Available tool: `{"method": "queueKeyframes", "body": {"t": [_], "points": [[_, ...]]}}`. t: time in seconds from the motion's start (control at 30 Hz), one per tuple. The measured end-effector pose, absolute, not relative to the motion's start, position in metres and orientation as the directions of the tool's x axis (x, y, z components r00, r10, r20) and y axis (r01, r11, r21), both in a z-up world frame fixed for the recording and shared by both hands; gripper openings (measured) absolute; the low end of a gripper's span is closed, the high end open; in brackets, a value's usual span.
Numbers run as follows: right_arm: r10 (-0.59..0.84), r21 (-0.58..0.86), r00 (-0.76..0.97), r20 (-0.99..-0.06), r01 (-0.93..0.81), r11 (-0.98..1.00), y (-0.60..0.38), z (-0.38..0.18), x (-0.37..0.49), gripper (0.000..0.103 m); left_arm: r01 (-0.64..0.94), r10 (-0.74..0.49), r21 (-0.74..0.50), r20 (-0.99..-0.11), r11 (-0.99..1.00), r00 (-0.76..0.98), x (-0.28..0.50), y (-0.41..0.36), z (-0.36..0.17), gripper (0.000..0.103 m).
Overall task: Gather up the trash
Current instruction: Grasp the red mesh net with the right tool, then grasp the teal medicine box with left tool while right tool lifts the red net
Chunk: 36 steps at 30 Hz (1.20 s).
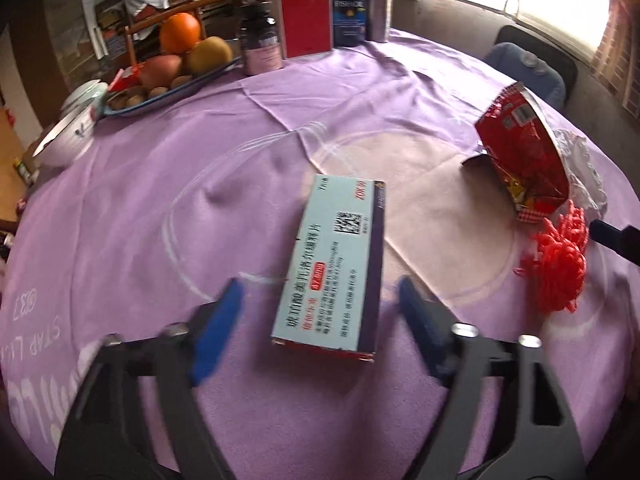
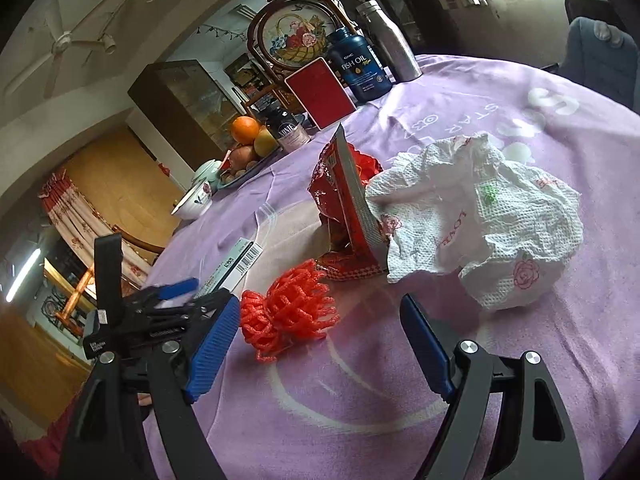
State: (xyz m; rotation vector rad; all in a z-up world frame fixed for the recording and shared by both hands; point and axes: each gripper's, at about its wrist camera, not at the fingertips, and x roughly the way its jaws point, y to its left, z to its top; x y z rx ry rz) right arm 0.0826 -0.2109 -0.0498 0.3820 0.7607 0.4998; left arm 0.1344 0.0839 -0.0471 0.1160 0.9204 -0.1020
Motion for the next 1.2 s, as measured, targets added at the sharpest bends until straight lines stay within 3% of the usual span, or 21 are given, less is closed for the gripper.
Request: {"method": "queueKeyframes", "body": {"t": [0.03, 0.13, 0.2, 0.47, 0.6, 0.73, 0.9, 1.0, 1.13, 1.2], "points": [[0.546, 0.486, 0.626, -0.556, -0.288, 0.825, -0.210, -0.048, 0.081, 0.081, 0.125, -0.030, 0.059, -0.793, 0.990, 0.608, 0.136, 0.086, -0.046, 0.096], [0.493, 0.423, 0.656, -0.572, -0.279, 0.862, -0.203, -0.044, 0.076, 0.081, 0.081, -0.007, 0.046, -0.827, 0.996, 0.563, 0.147, 0.095, -0.054, 0.098], [0.443, 0.352, 0.668, -0.598, -0.278, 0.894, -0.193, -0.040, 0.073, 0.081, 0.067, -0.044, -0.008, -0.831, 0.998, 0.554, 0.149, 0.105, -0.054, 0.097], [0.429, 0.268, 0.602, -0.673, -0.342, 0.901, -0.137, -0.030, 0.084, 0.079, 0.066, -0.010, 0.032, -0.828, 0.997, 0.560, 0.146, 0.100, -0.054, 0.098], [0.367, 0.220, 0.574, -0.732, -0.311, 0.925, -0.122, -0.042, 0.100, 0.048, 0.066, -0.010, 0.032, -0.828, 0.997, 0.560, 0.146, 0.101, -0.054, 0.098], [0.365, 0.208, 0.611, -0.703, -0.313, 0.926, -0.126, -0.037, 0.090, 0.029, 0.066, -0.011, 0.032, -0.828, 0.997, 0.561, 0.146, 0.101, -0.055, 0.098], [0.366, 0.210, 0.609, -0.704, -0.314, 0.926, -0.139, -0.037, 0.082, 0.029, 0.065, -0.010, 0.032, -0.828, 0.997, 0.561, 0.146, 0.101, -0.055, 0.098], [0.373, 0.231, 0.570, -0.732, -0.307, 0.923, -0.143, -0.048, 0.083, 0.048, 0.066, -0.010, 0.032, -0.828, 0.997, 0.561, 0.146, 0.101, -0.055, 0.098], [0.375, 0.226, 0.600, -0.707, -0.311, 0.923, -0.144, -0.050, 0.077, 0.031, 0.066, -0.011, 0.032, -0.828, 0.997, 0.561, 0.146, 0.101, -0.055, 0.098], [0.382, 0.243, 0.622, -0.683, -0.300, 0.923, -0.149, -0.047, 0.073, 0.029, 0.066, -0.010, 0.032, -0.828, 0.997, 0.561, 0.146, 0.101, -0.055, 0.098]]}}
